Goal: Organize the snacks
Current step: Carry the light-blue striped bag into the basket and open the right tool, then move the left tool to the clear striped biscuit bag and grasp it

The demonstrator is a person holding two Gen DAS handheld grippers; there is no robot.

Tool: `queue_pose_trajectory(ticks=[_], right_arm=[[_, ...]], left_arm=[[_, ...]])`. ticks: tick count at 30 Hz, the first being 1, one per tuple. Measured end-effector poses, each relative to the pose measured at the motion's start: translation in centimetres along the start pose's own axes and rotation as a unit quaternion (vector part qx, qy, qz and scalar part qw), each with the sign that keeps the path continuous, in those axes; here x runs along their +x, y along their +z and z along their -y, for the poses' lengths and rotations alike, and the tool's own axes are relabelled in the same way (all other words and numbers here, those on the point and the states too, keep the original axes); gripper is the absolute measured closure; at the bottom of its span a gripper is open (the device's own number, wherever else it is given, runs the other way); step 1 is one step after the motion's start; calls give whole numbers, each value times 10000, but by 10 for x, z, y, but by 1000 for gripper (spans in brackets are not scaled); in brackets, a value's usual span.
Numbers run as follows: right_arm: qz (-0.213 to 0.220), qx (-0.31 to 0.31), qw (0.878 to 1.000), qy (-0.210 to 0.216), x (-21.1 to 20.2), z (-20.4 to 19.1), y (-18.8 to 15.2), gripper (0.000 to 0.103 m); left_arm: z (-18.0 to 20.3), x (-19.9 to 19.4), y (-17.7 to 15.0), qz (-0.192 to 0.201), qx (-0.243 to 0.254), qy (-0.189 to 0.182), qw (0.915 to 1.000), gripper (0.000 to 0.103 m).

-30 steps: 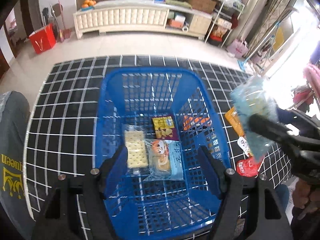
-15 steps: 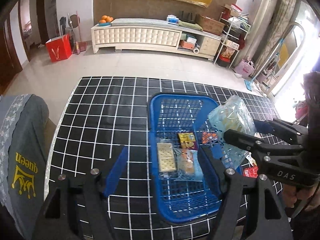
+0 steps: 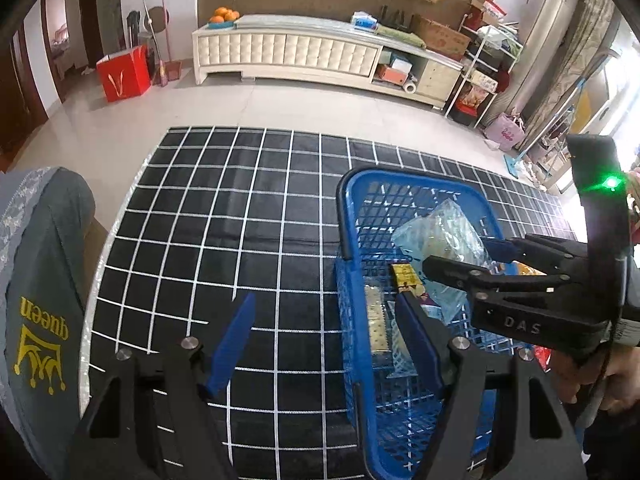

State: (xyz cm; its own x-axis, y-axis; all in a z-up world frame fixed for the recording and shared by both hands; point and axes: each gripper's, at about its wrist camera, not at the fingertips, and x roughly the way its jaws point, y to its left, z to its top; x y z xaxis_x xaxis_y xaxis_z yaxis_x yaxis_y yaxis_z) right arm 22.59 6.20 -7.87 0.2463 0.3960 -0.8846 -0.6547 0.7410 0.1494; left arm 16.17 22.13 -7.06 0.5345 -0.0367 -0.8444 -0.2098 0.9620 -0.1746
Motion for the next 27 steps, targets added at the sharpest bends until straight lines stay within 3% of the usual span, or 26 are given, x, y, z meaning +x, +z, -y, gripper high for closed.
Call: queue_pose_trajectory(ticks=[8, 13, 16, 27], right_arm=[[-178, -82, 9996, -208, 28, 6, 6, 43], [-112, -223, 9991, -342, 28, 0, 4, 34], [133, -235, 9991, -341, 10, -3, 0, 24], [679, -61, 9976, -118, -60, -6, -12, 21]], left_arm=[[-1, 20, 2, -111, 1, -35, 9999, 33], [-1, 19, 0, -121, -28, -39, 9999, 33], [0, 14, -3, -104, -53, -35, 9999, 33], [17, -28, -8, 198, -20, -99, 9998, 33]])
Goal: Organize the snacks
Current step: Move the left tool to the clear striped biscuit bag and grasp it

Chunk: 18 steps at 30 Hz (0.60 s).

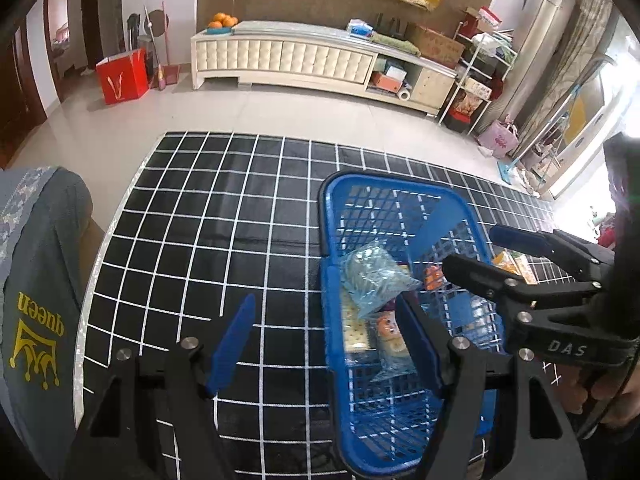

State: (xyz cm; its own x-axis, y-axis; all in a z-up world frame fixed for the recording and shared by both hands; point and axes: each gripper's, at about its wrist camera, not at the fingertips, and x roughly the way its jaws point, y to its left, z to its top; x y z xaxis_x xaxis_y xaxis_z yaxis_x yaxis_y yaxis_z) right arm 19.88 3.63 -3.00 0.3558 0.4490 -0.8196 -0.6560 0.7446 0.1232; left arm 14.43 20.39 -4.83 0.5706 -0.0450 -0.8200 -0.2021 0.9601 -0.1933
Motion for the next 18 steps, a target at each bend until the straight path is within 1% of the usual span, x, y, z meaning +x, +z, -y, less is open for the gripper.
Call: queue_pose_trajectory(ticks=[10, 18], right_arm=[[299, 176, 9994, -64, -53, 6, -21, 21], [484, 412, 9979, -135, -93, 25, -51, 20]], left_arm=[[29, -31, -15, 169, 192, -75, 9996, 33], [74, -45, -28, 199, 488, -157, 9985, 33]])
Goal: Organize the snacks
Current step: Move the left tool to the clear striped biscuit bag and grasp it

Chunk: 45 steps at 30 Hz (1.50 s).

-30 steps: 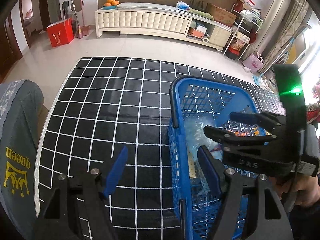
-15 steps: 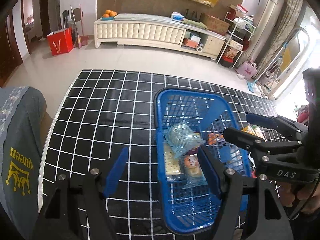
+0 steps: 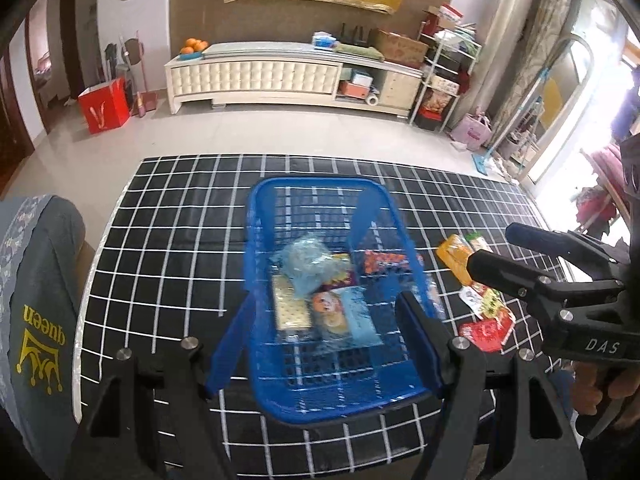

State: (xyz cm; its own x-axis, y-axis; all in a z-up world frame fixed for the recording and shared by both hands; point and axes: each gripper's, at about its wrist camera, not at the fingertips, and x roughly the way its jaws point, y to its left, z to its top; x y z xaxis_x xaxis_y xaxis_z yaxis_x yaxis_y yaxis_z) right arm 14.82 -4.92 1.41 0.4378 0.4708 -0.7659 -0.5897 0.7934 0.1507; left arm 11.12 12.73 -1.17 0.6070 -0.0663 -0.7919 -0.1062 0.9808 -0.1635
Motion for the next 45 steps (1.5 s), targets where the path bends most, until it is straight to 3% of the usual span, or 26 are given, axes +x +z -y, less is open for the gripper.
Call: queue_pose_trajectory(ticks=[9, 23, 27, 30, 36, 45], right_arm=[[180, 300, 9992, -178, -37, 44, -24, 20], [181, 701, 9964, -439, -62, 118, -61, 20], [46, 873, 9948, -514, -57, 144, -76, 20], [-55, 1007, 9932, -579, -53, 163, -86, 20], [-188, 1055, 9914, -750, -41, 190, -103, 20], [-541, 1088, 9894, -792, 2, 219, -123, 20]], left_arm=[[60, 1, -4, 5, 341, -115, 9994, 33], [148, 37, -7, -234, 685, -290, 9970, 33], [170, 54, -13, -338, 751, -309, 9961, 33], [189, 67, -19, -338, 877, -237, 9953, 22], [216, 97, -28, -490, 1050, -65, 9932, 22], [225, 152, -40, -820, 1001, 305, 9911, 22]])
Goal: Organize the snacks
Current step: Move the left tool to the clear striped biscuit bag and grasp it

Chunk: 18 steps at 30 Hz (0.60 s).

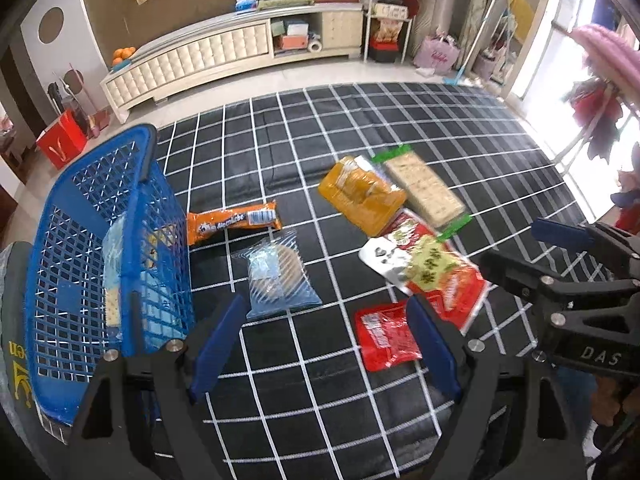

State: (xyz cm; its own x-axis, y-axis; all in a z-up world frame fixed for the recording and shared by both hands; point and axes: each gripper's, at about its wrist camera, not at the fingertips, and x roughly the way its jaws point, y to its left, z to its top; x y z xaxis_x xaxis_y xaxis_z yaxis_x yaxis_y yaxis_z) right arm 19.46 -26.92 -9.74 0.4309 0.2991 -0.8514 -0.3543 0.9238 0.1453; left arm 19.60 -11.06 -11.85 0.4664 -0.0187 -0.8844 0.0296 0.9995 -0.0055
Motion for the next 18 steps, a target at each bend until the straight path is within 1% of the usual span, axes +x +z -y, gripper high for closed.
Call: queue_pose_trajectory(ticks=[4, 7, 8, 10, 13, 18], right_arm=[[-113, 53, 9999, 45, 20, 10, 1, 20], [-197, 101, 9997, 59, 34, 14, 4, 20], [-222, 109, 9997, 64, 38, 15, 6, 20], [-283, 127, 9995, 96, 48, 17, 7, 20], [-341, 182, 9992, 139, 58, 20, 10, 20], [-442, 257, 9984, 221, 70, 24, 10, 20]], left_arm=[[-4, 30, 5, -241, -176, 107, 9995, 22], [-10, 49, 9, -379, -312, 113, 9987, 22], [-12, 56, 11, -410, -332, 198, 9984, 22], [-15, 67, 14, -477, -281, 383, 9977, 22], [-17, 78, 17, -517, -169, 560, 9970, 22], [-27, 97, 22, -672, -202, 612, 9957, 22]])
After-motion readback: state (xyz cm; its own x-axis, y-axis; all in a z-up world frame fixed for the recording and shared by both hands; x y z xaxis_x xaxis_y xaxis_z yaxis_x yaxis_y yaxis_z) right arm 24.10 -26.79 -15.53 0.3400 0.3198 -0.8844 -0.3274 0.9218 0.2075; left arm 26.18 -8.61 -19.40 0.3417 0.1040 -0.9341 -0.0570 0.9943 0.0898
